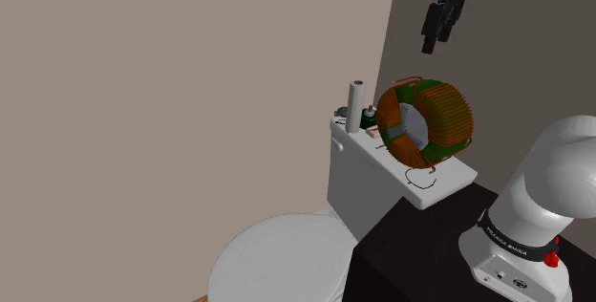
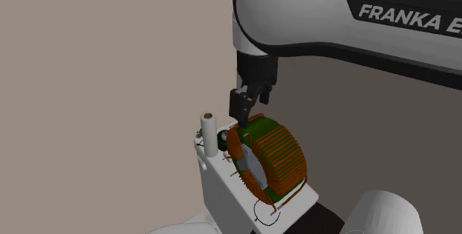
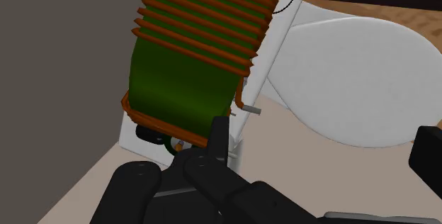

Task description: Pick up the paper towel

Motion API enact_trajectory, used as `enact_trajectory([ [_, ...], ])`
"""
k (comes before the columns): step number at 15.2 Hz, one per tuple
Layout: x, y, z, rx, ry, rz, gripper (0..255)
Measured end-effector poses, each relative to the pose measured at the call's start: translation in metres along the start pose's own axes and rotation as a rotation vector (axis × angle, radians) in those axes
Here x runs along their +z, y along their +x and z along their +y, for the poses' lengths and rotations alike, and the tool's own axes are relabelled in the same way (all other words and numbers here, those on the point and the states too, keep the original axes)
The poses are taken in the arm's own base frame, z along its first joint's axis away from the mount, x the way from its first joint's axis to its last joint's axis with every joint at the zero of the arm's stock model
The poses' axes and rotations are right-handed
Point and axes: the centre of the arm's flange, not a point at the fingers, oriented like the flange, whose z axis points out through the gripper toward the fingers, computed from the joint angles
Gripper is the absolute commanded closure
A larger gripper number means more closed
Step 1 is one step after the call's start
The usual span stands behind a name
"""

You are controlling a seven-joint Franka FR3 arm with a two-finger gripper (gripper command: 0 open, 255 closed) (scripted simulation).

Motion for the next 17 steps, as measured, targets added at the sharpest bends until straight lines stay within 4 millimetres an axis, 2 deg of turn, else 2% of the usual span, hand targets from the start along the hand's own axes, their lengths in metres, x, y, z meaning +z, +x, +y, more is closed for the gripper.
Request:
enact_trajectory([
  [1,0.0,0.0,0.0,0.0,0.0,0.0,0],
  [3,0.01,0.014,0.004,0.019,0.005,-0.003,0],
  [10,0.061,0.085,0.023,0.123,0.035,-0.02,0],
  [17,0.119,0.157,0.052,0.232,0.066,-0.035,0],
])
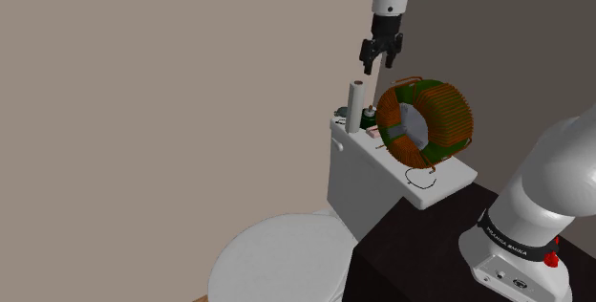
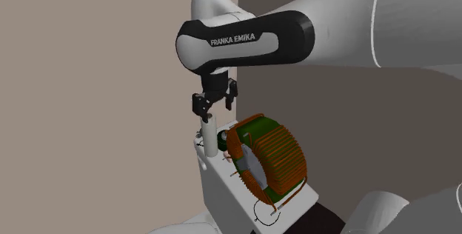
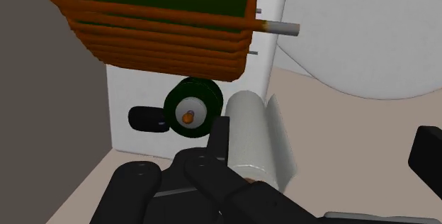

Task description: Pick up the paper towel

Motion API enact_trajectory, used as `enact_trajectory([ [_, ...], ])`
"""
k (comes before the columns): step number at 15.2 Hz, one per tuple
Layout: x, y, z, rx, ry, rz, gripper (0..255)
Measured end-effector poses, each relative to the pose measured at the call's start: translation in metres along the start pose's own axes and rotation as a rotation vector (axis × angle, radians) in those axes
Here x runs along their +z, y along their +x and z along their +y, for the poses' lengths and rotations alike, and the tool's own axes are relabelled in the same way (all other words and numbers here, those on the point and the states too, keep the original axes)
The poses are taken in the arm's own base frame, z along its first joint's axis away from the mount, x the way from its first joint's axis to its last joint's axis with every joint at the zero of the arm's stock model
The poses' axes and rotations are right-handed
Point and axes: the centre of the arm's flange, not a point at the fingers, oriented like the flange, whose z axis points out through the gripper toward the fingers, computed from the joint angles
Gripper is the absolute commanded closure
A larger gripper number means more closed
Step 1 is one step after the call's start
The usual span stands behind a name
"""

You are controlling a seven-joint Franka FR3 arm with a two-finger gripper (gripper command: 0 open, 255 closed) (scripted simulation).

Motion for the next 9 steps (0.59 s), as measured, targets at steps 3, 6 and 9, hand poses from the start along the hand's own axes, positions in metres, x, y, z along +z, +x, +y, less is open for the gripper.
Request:
enact_trajectory([
  [3,0.021,0.033,0.008,0.047,0.013,-0.007,0],
  [6,0.045,0.064,0.018,0.094,0.026,-0.014,0],
  [9,0.064,0.085,0.025,0.123,0.034,-0.018,0],
])
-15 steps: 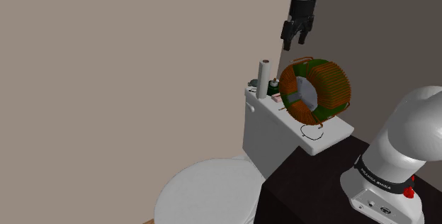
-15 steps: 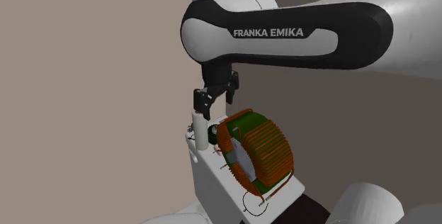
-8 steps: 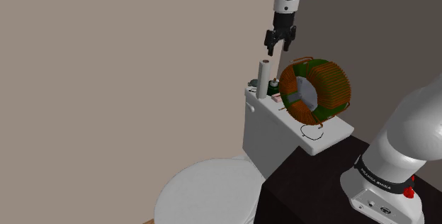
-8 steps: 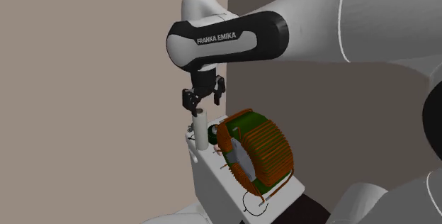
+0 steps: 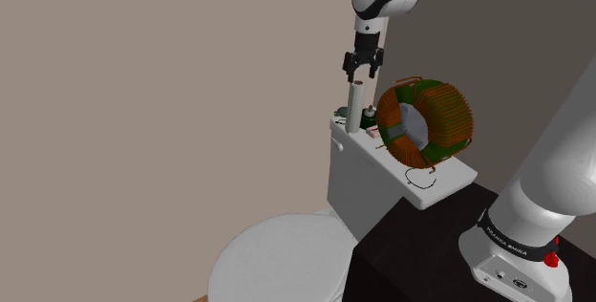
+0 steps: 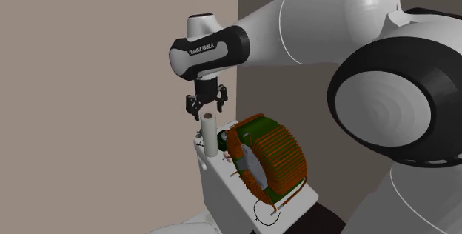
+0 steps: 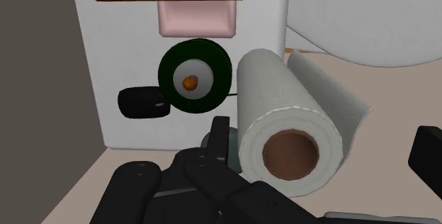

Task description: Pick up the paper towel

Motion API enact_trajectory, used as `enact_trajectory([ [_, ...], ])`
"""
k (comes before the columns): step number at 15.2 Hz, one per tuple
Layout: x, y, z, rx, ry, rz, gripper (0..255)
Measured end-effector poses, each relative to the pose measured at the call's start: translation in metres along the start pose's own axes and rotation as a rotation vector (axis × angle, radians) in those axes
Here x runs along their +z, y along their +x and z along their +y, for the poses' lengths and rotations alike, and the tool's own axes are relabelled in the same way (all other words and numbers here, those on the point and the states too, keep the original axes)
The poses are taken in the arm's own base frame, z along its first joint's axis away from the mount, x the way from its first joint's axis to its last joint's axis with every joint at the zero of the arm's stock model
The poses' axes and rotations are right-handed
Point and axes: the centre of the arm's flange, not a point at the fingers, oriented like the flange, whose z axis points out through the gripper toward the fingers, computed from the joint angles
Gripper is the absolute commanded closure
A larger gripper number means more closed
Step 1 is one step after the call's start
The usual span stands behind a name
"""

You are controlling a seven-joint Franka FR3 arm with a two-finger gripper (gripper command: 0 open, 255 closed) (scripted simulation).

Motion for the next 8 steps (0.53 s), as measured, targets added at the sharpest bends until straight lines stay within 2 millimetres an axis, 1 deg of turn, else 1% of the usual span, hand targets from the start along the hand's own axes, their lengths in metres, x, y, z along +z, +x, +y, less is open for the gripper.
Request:
enact_trajectory([
  [7,0.036,0.003,0.002,0.005,0.001,-0.001,0],
  [8,0.038,0.003,0.002,0.005,0.001,-0.001,255],
])
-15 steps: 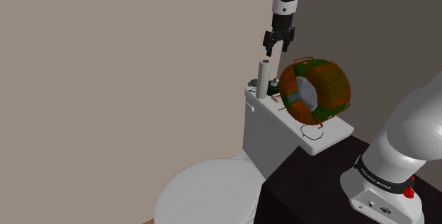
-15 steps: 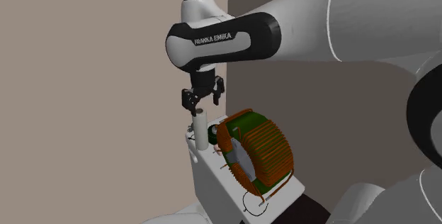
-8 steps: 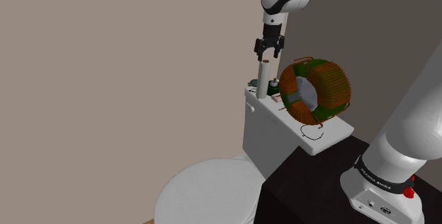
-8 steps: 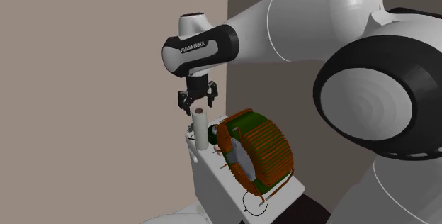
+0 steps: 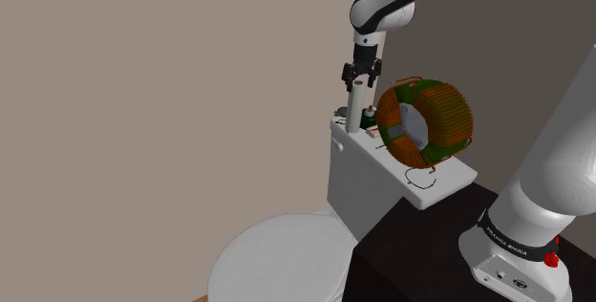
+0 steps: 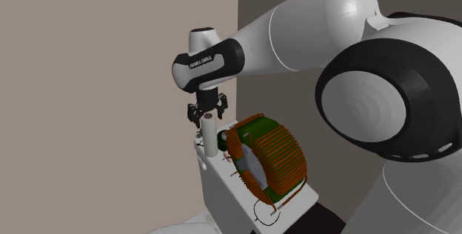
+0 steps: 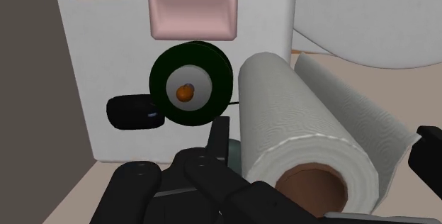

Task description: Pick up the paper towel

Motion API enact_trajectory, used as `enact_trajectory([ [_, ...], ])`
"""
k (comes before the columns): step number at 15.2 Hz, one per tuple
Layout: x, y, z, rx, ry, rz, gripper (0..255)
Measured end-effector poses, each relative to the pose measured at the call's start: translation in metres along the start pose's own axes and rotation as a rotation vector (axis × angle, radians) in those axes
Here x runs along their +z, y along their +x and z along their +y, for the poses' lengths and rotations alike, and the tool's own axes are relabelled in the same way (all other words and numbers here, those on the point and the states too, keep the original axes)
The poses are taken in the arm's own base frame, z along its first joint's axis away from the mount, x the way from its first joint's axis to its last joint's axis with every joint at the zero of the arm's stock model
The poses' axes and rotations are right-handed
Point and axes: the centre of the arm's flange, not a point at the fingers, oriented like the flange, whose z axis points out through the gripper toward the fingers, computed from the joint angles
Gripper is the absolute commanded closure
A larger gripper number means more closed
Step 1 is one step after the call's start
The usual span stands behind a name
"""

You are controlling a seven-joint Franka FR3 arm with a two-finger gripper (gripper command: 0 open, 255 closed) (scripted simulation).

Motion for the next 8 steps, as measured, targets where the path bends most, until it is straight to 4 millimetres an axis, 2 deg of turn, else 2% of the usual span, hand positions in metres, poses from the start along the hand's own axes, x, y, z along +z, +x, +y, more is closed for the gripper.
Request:
enact_trajectory([
  [8,0.0003,-0.0003,0.0014,0.001,0.0,0.003,255],
])
